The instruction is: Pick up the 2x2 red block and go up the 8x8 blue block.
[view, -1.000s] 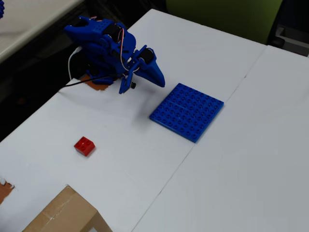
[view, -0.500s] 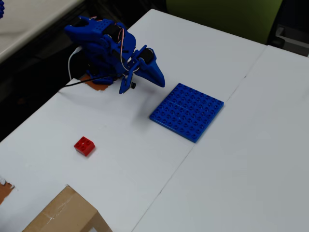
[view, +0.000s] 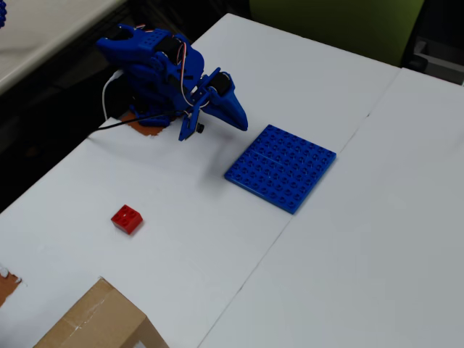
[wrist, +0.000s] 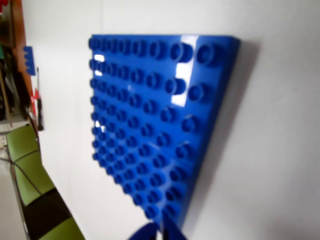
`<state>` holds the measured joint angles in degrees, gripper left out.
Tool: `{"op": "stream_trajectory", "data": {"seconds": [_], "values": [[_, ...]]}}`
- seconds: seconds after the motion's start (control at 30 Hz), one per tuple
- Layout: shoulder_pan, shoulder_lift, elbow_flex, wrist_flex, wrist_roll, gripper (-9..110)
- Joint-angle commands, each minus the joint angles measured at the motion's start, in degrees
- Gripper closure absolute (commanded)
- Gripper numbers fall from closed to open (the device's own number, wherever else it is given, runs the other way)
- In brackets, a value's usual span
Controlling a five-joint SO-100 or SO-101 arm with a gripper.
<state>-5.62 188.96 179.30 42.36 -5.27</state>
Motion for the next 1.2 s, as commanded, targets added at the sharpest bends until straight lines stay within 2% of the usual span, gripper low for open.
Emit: {"op": "stream_trajectory", "data": {"seconds": [0.0,0.53,0.63,0.7,0.73,0.83,1.03,1.17], "values": [[-1.6,0.6,0.4,0.1,-2.0,101],[-3.7,0.7,0.4,0.1,-4.4,101],[-1.8,-0.9,0.4,-5.4,-5.6,101],[-0.5,-3.2,0.4,-12.1,-11.2,101],[0.4,-4.4,0.1,-14.8,-10.9,101],[2.7,-8.0,-2.5,-16.4,-13.7,101],[4.3,-19.3,-13.5,-14.2,-25.8,101],[4.4,-30.9,-27.1,-6.2,-31.9,101]]}}
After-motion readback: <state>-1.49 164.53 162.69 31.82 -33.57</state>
